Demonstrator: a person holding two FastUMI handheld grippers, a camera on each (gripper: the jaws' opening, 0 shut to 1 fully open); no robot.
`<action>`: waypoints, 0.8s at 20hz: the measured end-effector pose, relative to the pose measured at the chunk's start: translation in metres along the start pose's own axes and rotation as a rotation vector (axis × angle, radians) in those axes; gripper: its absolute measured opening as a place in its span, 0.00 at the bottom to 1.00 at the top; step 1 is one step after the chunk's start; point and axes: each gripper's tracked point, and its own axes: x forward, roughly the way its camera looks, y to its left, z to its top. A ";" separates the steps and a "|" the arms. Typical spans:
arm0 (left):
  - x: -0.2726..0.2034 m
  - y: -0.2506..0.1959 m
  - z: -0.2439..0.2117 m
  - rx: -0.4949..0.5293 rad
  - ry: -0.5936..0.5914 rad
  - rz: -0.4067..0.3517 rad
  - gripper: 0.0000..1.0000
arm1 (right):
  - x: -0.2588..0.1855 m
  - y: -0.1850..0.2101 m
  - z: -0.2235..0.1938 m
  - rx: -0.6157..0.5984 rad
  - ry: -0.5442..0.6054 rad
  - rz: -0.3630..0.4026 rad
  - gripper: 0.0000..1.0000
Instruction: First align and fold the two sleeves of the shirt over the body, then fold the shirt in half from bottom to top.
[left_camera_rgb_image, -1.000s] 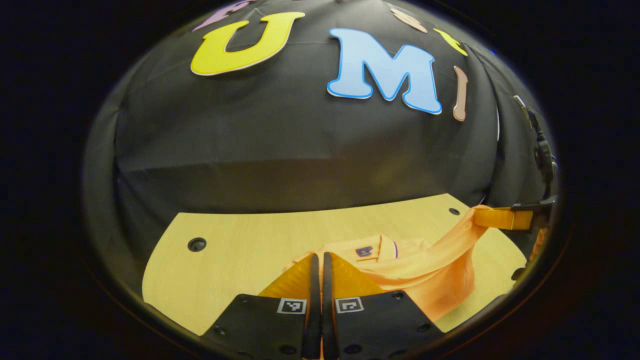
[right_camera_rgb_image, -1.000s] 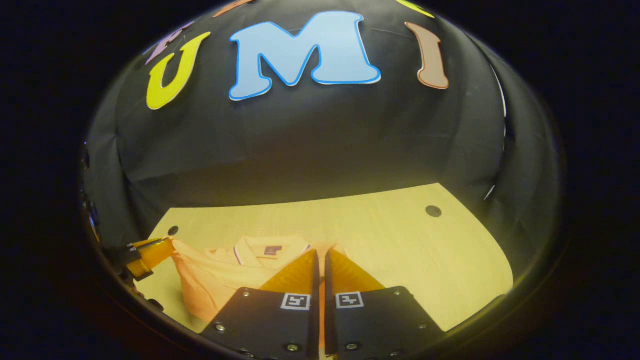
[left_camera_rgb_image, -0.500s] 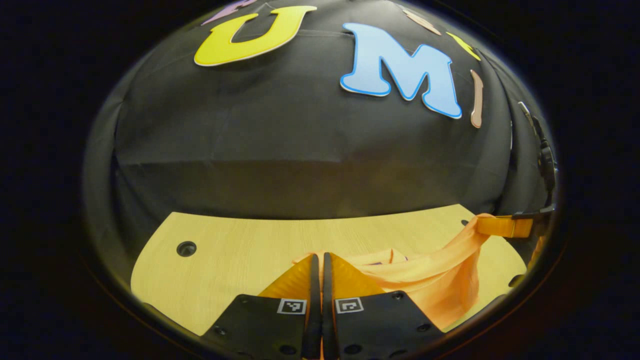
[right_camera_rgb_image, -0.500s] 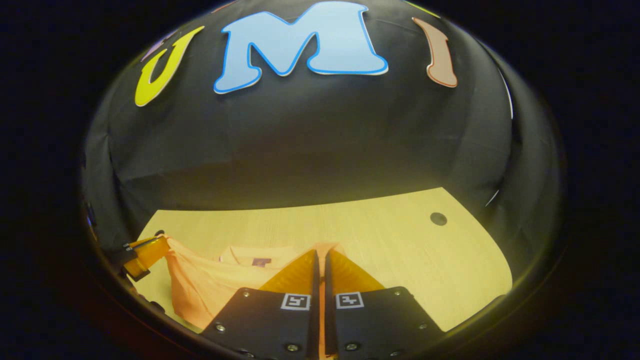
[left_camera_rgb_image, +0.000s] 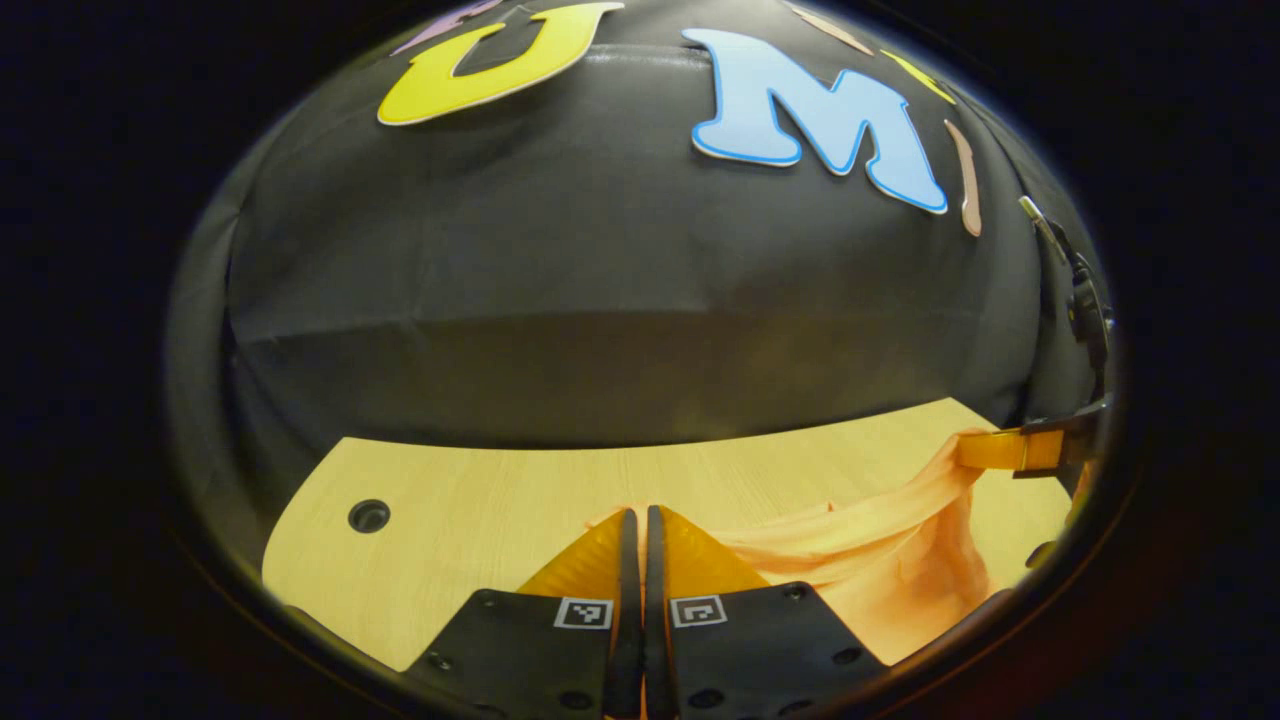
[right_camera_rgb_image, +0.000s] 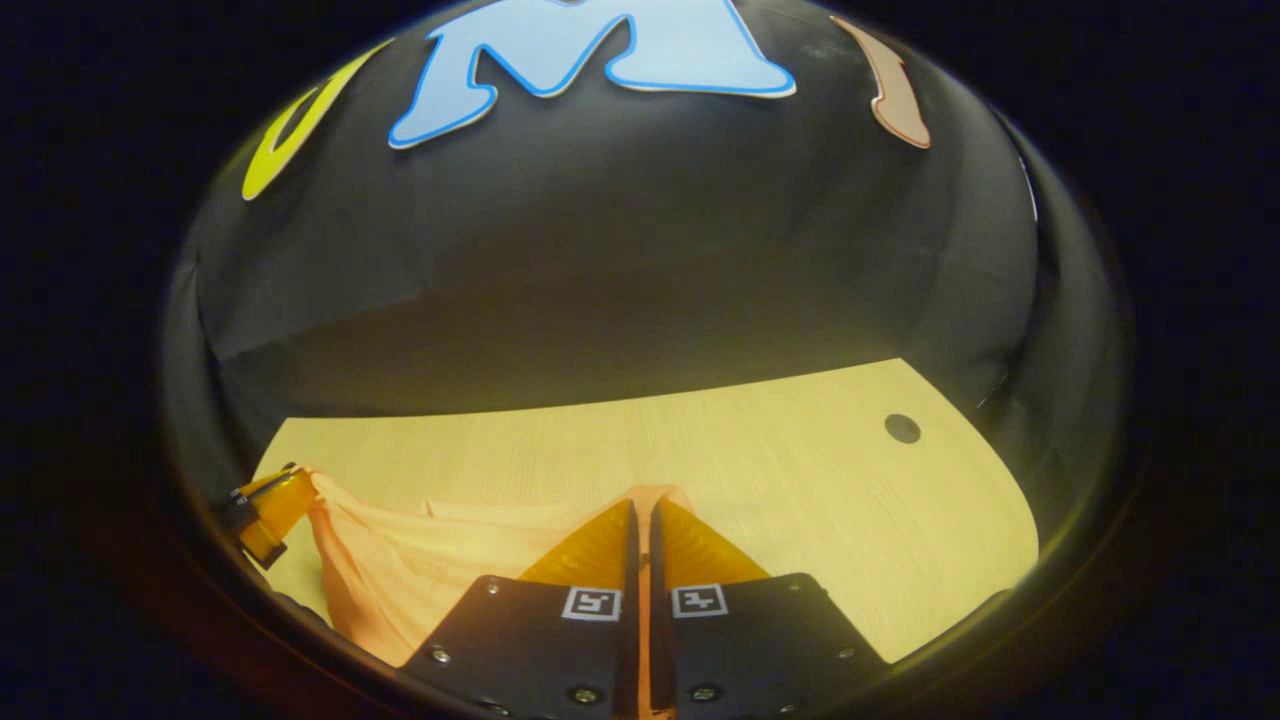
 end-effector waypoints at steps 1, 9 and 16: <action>0.003 0.002 -0.001 -0.001 -0.001 0.004 0.07 | 0.005 0.001 -0.003 -0.004 0.007 -0.004 0.04; 0.014 0.010 -0.018 0.003 0.033 0.026 0.07 | 0.030 0.004 -0.023 -0.029 0.066 -0.028 0.04; 0.017 0.009 -0.025 0.013 0.052 0.016 0.11 | 0.034 0.005 -0.029 -0.044 0.091 -0.043 0.06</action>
